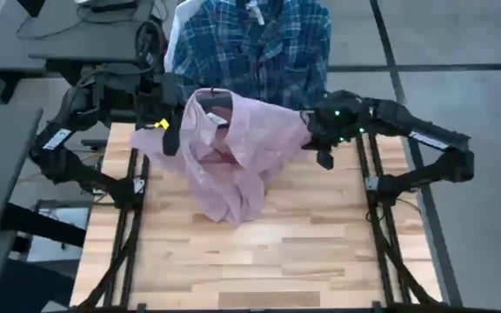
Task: Hang clothes
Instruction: Hang the pink polo shirt on the hanger rack
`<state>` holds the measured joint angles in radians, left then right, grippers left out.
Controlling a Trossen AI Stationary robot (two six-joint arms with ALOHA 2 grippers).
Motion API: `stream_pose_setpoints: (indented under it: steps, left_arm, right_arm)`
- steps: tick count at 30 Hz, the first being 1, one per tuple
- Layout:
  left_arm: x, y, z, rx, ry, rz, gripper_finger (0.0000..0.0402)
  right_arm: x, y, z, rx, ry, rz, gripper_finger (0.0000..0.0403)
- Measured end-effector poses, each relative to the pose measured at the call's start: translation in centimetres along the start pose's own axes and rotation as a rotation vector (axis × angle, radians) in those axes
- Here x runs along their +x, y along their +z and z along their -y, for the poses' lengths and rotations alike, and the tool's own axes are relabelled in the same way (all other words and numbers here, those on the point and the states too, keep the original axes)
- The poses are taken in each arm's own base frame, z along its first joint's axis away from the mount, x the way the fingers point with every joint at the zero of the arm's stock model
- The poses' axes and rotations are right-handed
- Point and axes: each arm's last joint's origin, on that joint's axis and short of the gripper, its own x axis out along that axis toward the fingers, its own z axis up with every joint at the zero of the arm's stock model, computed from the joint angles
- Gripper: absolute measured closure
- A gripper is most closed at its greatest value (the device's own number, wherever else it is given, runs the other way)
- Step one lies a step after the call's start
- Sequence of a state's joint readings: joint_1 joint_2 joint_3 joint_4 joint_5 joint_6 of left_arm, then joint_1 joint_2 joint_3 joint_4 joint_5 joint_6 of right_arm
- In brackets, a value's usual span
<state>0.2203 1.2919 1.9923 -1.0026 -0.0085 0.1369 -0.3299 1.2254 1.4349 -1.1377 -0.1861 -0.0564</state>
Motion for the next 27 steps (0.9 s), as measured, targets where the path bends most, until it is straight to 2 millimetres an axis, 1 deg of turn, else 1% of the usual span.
stream_pose_setpoints:
  steps: [2, 8, 12, 16, 20, 22, 24, 26, 27]
  left_arm:
    - [-0.3, 0.2, 0.0, 0.001, 0.002, 0.021, 0.0377]
    - [-0.5, 0.3, -0.1, 0.0, 0.008, 0.04, 0.0377]
    - [-0.5, 0.2, 0.0, -0.003, 0.006, 0.024, 0.0377]
    - [-0.1, 0.1, 0.0, -0.008, 0.005, 0.015, 0.0377]
    - [-0.1, 0.1, 0.0, -0.01, 0.002, 0.015, 0.0377]
    - [-0.1, 0.2, 0.0, -0.013, -0.008, 0.02, 0.0377]
    - [0.1, 0.3, 0.1, -0.018, -0.035, 0.03, 0.0377]
    - [0.4, 0.4, 0.2, -0.019, -0.074, 0.038, 0.0377]
    - [0.7, 0.3, 0.2, -0.02, -0.088, 0.034, 0.0377]
  right_arm:
    - [-0.7, -0.6, -0.3, 0.012, 0.005, -0.02, 0.04]
    - [-2.3, -1.0, -0.4, 0.086, -0.006, 0.054, 0.0399]
    - [-3.7, -1.0, -0.4, 0.145, -0.016, 0.08, 0.0383]
    - [-6.2, -0.7, -0.3, 0.193, -0.031, 0.119, 0.0332]
    - [-9.1, 0.0, -0.4, 0.21, -0.052, 0.216, 0.0259]
    - [-10.6, 0.6, -0.5, 0.2, -0.059, 0.309, 0.0221]
    - [-11.9, 1.7, -0.6, 0.171, -0.059, 0.452, 0.0188]
    - [-12.4, 2.8, -0.8, 0.144, -0.044, 0.562, 0.0165]
    - [-12.2, 3.3, -1.0, 0.128, -0.032, 0.591, 0.0159]
